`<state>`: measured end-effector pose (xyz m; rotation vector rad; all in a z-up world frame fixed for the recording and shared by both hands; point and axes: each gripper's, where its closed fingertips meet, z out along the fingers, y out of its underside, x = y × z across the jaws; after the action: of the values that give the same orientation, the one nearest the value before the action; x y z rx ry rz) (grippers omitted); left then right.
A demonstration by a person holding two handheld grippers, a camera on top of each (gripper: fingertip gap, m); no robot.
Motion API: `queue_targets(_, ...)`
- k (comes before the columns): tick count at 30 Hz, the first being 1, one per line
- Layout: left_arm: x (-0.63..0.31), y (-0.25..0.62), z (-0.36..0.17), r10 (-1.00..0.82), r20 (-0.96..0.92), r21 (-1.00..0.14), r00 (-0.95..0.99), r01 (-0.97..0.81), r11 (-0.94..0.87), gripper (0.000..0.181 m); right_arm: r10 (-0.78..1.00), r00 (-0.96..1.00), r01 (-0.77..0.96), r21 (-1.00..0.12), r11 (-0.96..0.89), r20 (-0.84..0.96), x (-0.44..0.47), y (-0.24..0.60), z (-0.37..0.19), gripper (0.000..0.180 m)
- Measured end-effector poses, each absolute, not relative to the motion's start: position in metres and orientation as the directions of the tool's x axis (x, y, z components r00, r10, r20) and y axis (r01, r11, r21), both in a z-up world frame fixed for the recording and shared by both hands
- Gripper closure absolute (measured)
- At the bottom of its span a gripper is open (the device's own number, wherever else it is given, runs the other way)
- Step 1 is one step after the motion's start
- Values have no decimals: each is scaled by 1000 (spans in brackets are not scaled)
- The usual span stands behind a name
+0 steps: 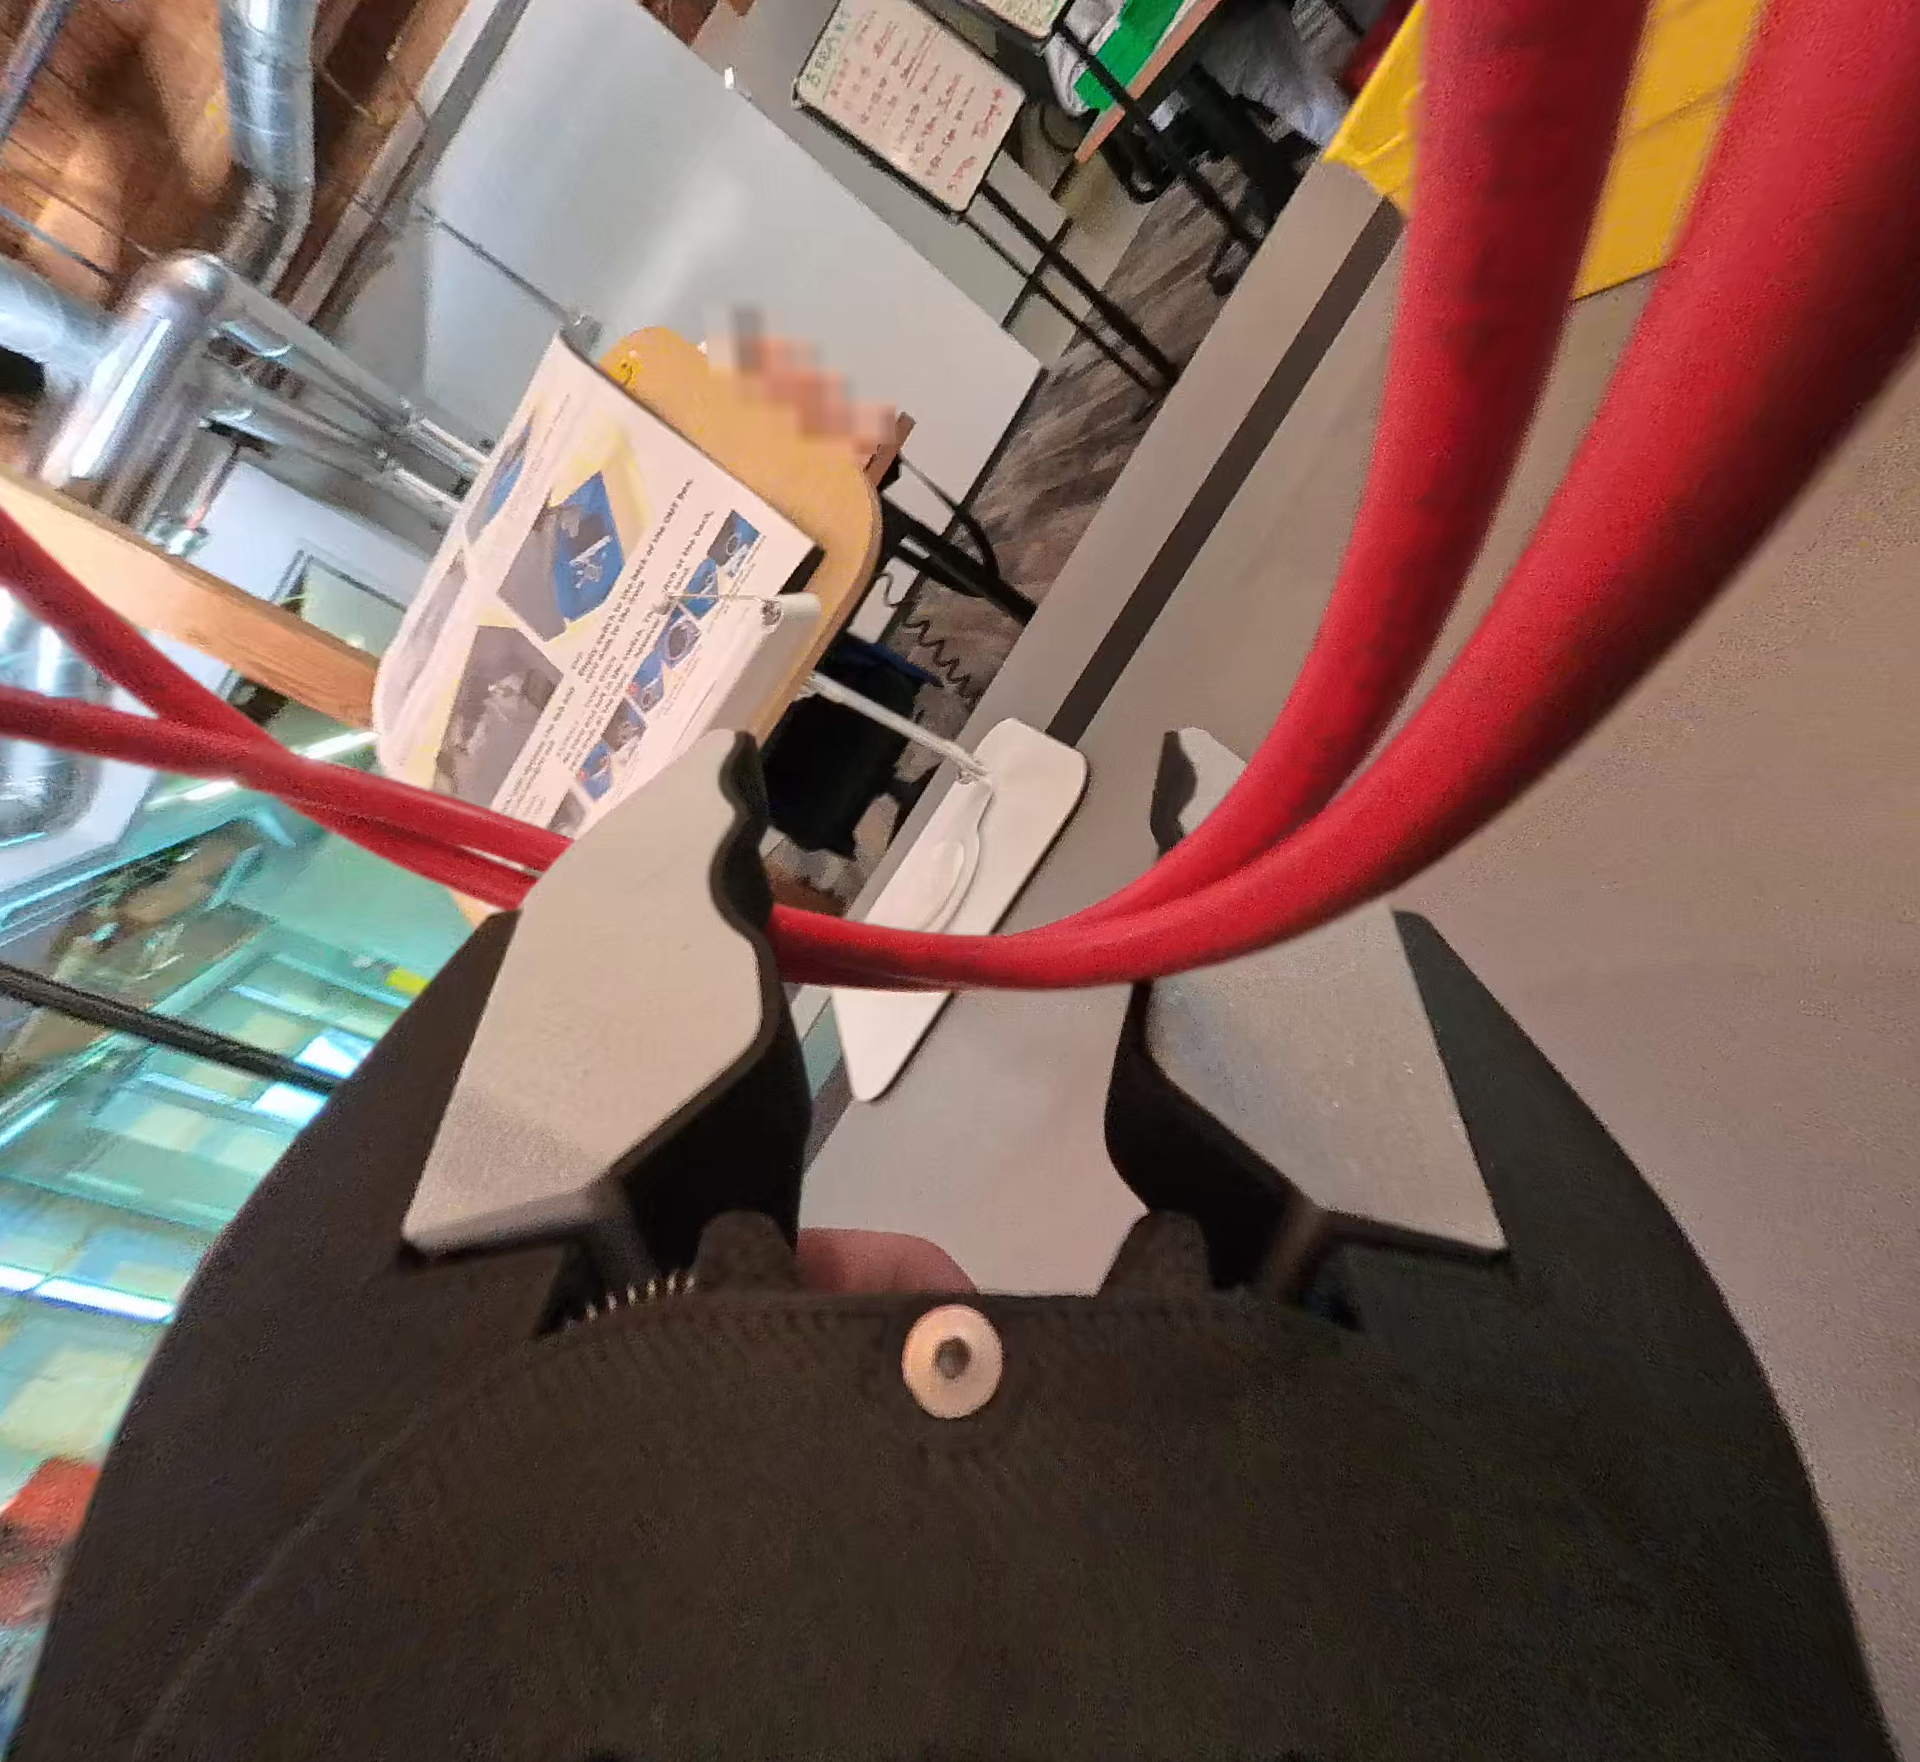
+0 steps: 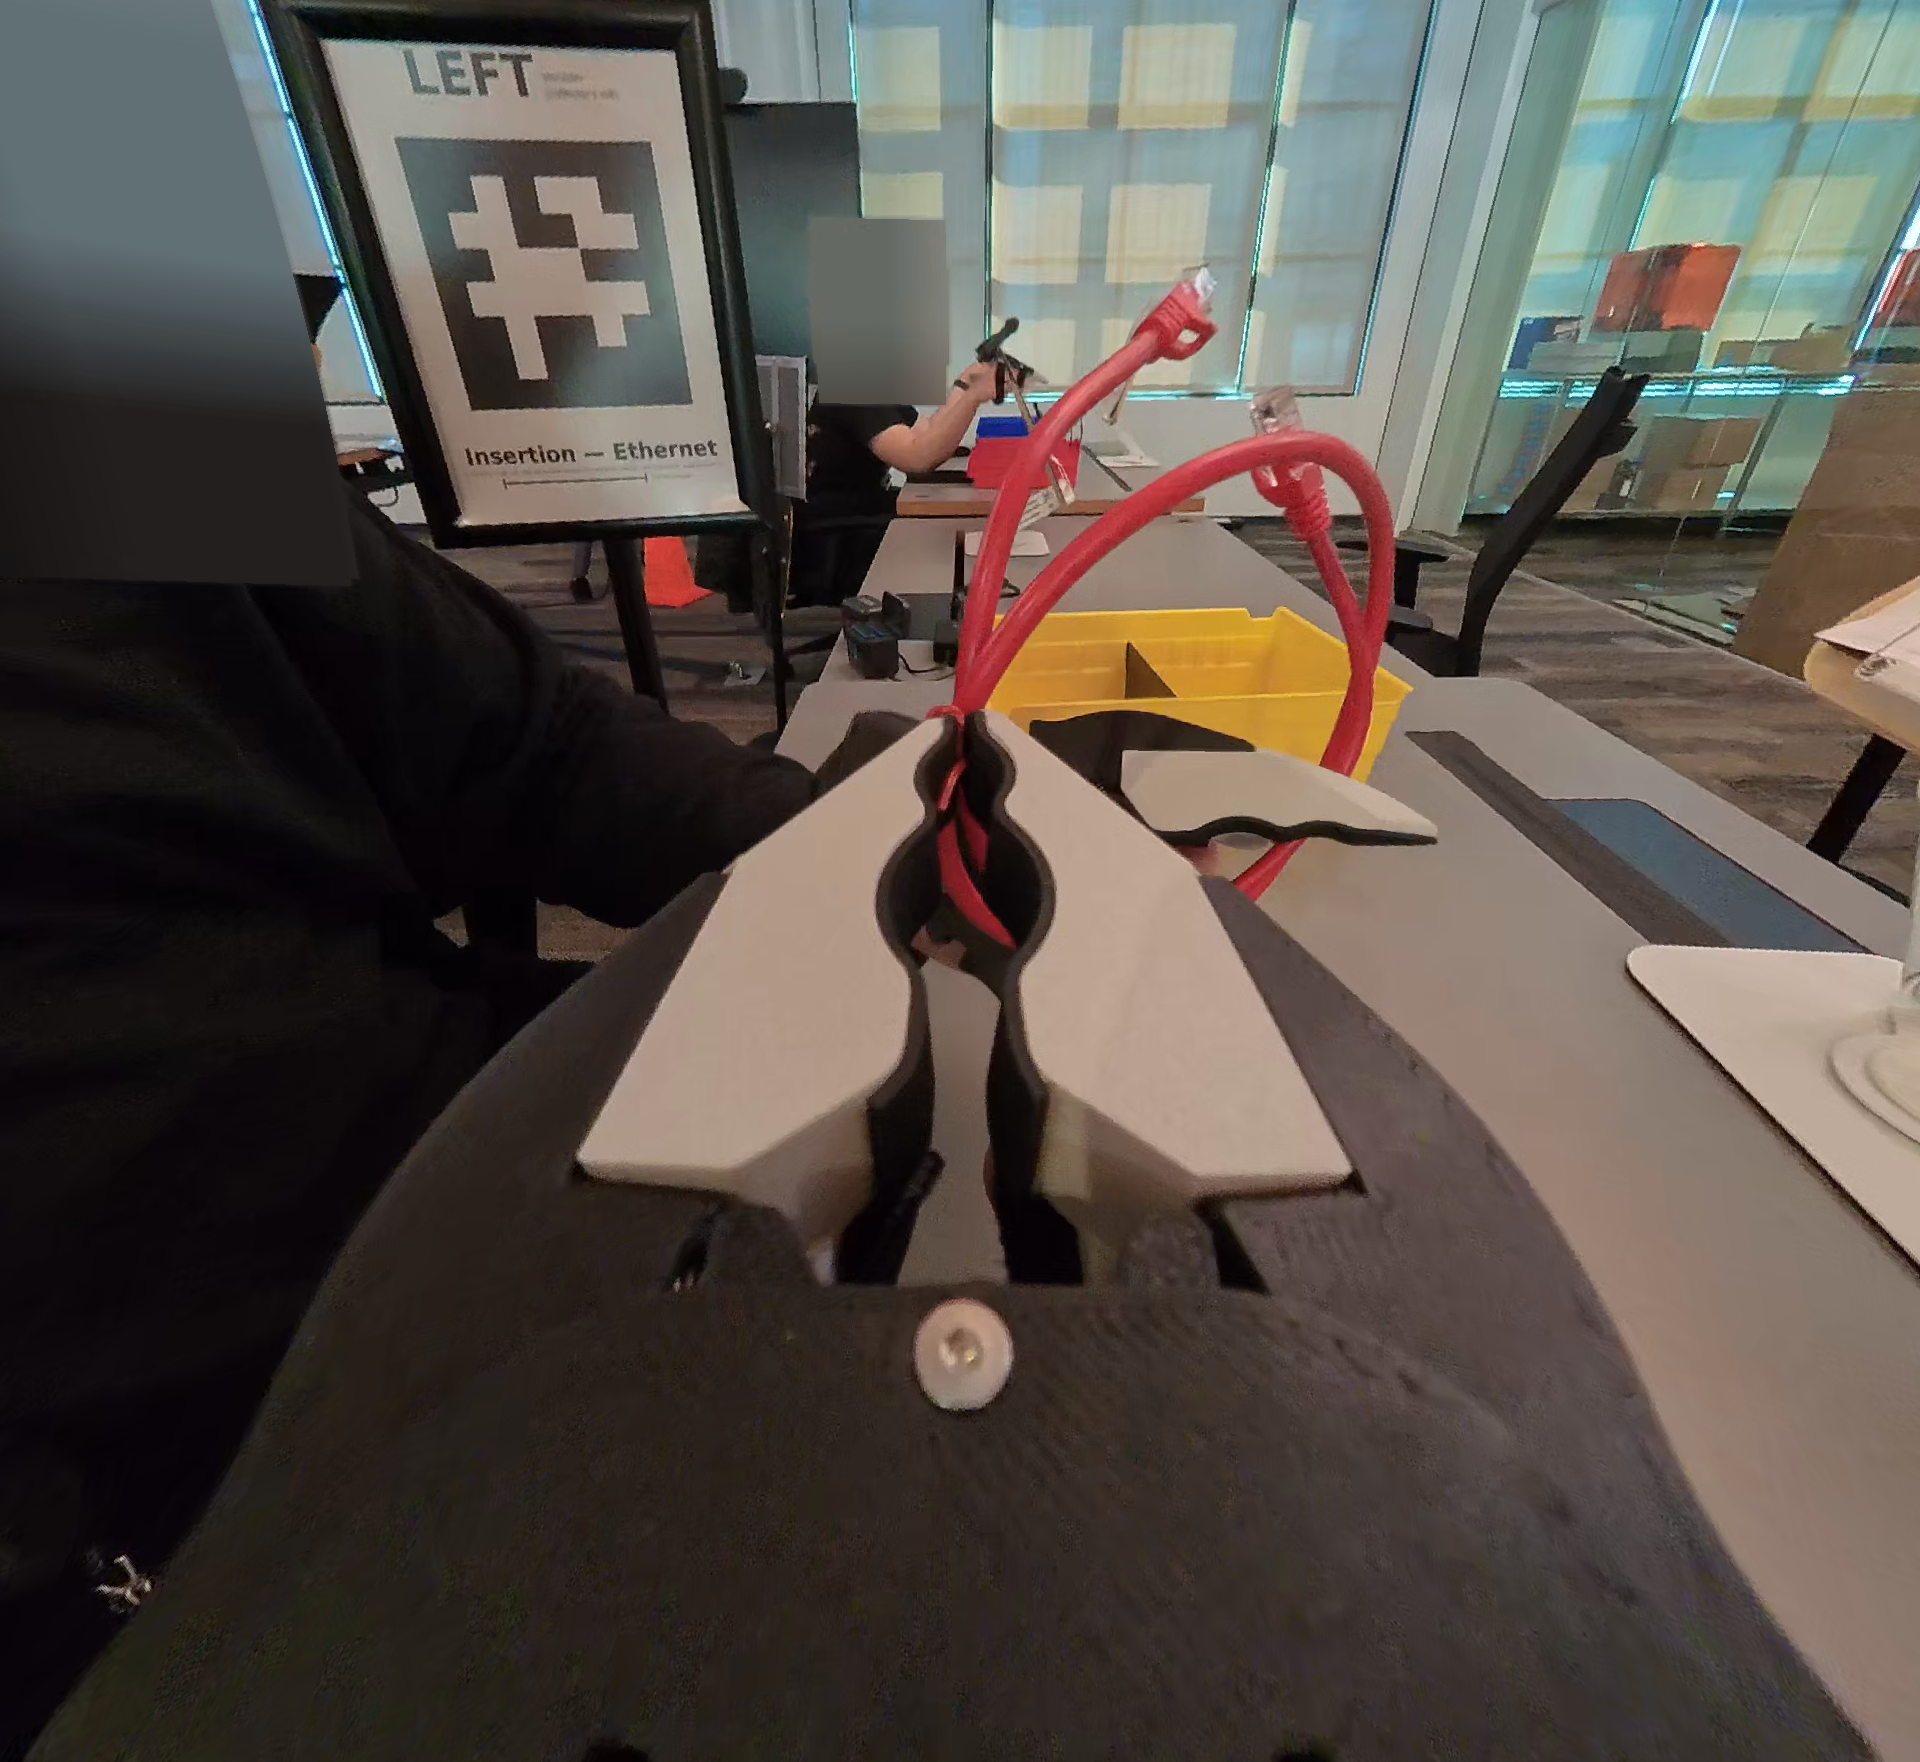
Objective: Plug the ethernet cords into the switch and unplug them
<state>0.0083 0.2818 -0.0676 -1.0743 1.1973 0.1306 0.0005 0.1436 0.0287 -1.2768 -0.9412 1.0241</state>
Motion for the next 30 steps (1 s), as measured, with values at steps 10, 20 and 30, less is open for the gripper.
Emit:
queue_targets(10,15,256,-61,-658,-653,-757,376,-365,542,123,929,369,-200,-979,41,-36,21,155,48,180)
queue_targets(20,8,202,-89,-986,-68,-963,-152,-249,105,118,878,456,-262,-965,-20,-142,47,179,40,180)
queue_targets(30,-32,196,-81,-894,286,-942,-345,-273,-196,103,868,462,-286,-957,-51,-184,52,185,35,180)
